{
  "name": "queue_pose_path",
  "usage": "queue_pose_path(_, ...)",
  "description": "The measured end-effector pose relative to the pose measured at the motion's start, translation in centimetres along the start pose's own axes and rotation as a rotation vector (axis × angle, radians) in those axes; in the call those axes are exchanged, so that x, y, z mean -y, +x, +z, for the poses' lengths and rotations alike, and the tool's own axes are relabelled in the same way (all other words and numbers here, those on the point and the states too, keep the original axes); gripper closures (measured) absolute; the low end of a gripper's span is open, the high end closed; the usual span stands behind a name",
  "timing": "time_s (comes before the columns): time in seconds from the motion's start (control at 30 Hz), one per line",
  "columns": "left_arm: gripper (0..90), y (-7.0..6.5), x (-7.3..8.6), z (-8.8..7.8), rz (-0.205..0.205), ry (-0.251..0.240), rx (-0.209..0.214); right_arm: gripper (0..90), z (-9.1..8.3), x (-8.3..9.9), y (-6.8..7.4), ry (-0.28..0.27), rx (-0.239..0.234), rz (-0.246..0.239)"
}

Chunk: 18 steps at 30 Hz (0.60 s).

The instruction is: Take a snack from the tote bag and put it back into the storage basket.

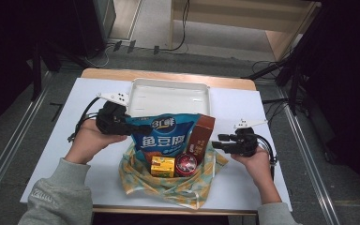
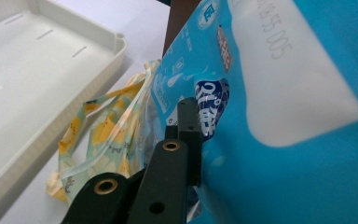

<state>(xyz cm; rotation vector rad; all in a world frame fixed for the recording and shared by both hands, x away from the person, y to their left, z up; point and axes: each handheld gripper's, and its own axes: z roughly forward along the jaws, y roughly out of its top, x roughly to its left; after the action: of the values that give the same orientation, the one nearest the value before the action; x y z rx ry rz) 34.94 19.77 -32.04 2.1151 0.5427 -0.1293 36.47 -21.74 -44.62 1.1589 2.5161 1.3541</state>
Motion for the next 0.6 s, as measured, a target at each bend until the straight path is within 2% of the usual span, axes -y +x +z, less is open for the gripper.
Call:
queue_pose_path(0.17, 88.1, -0.2, -0.2, -0.1, 0.021, -0.005, -0.01, 50.1, 0.1, 0.0, 0.0, 0.004, 0.004, 0.001)
queue_pose_path(0.37, 88.6, -1.1, -1.5, -0.4, 0.04, -0.036, -0.017, 50.1, 0.1, 0.0, 0.0, 0.003, 0.004, 0.003)
queue_pose_path(0.47, 88.8, -1.3, -2.0, -0.6, 0.039, -0.044, -0.004, 50.1, 0.1, 0.0, 0.1, 0.006, 0.004, 0.002)
queue_pose_path(0.6, 89.2, -1.5, -3.0, -0.8, 0.027, -0.058, -0.016, 50.1, 0.1, -0.1, 0.3, -0.003, 0.0, -0.006)
